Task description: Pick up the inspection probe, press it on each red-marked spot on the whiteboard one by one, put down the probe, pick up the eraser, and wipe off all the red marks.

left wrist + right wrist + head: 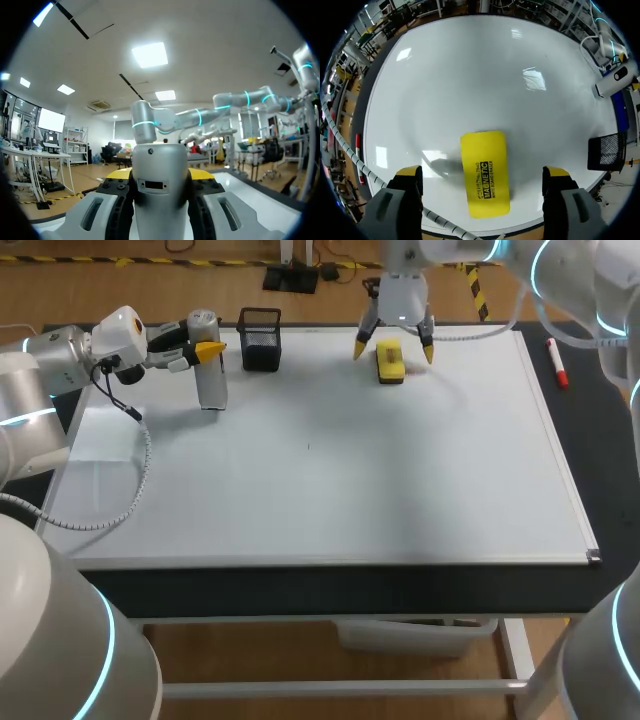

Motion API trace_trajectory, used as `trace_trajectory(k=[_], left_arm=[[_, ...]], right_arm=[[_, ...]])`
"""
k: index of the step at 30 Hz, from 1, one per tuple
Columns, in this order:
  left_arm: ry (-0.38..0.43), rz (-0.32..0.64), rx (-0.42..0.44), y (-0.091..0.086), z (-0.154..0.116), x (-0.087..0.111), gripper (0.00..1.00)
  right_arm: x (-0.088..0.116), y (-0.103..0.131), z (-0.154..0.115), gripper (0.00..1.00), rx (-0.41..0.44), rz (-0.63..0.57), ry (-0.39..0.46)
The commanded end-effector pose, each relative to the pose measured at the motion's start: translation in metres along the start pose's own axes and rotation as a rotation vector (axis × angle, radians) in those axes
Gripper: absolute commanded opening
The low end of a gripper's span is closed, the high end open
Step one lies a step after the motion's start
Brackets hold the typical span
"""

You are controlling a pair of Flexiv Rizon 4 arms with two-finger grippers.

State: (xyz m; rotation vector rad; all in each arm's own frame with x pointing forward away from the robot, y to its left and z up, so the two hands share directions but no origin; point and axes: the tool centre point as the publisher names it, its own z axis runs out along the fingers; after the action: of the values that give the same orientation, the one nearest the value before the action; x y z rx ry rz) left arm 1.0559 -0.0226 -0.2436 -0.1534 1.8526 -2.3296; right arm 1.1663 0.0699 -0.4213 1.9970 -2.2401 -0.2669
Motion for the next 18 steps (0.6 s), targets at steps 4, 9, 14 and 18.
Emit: trace_trajectory(k=[4,9,14,18], left_arm=[[0.002,0.001,0.001,0.000,0.001,-0.001,0.00],[0.002,0.001,0.001,0.000,0.001,-0.001,0.00],[0.002,0.001,0.001,0.000,0.001,-0.001,0.00],[0.002,0.001,0.001,0.000,0.001,-0.001,0.00]], right_arm=[[0.019,0.025,-0.021,1.00,0.098,0.131,-0.122],[0.031,0.027,-0.035,1.00,0.125,0.278,-0.247],[0.040,0.030,-0.052,1.00,0.120,0.383,-0.341],[0.042,0.031,-0.064,1.00,0.117,0.432,-0.396]])
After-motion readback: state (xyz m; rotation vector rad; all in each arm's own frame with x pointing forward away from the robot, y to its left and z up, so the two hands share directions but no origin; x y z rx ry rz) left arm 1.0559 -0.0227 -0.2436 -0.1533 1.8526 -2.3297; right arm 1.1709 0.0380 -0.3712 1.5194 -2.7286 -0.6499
